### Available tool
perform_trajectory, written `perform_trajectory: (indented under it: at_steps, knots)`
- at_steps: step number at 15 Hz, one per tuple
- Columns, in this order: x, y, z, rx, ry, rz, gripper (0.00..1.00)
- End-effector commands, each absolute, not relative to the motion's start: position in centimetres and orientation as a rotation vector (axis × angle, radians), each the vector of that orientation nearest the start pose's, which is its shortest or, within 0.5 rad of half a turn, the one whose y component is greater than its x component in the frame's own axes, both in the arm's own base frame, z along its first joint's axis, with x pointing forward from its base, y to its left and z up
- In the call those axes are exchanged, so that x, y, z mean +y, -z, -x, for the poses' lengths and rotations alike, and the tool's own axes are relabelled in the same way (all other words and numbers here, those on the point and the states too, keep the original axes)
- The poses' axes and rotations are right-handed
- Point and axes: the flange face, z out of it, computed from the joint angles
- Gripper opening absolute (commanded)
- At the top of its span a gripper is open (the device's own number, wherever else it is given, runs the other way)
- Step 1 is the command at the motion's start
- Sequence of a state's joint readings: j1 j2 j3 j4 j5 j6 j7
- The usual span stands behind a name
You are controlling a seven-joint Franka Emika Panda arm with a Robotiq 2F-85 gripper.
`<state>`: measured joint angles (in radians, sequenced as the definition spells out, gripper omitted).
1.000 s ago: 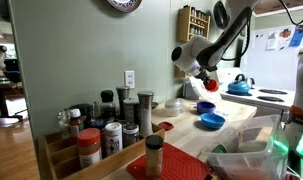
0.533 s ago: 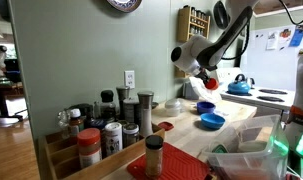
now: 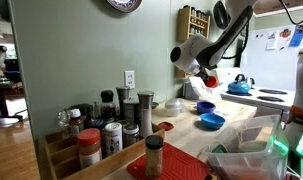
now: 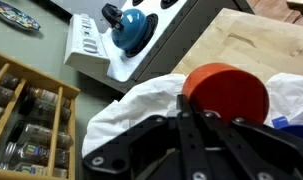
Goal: Pour some water from the blue bowl into the orange bowl then pour some water from the orange bowl into the blue cup
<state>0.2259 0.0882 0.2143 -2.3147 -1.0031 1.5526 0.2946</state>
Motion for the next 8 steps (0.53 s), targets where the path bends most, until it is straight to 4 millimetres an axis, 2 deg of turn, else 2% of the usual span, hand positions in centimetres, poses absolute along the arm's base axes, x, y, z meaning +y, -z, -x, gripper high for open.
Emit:
perform_trajectory:
  at_steps: [1, 8]
  knots:
    - [11.22, -30.79, -44.16, 0.582, 0.422, -1.820, 0.01]
    - [11.44, -30.81, -44.17, 0.581, 0.420, -1.772, 0.01]
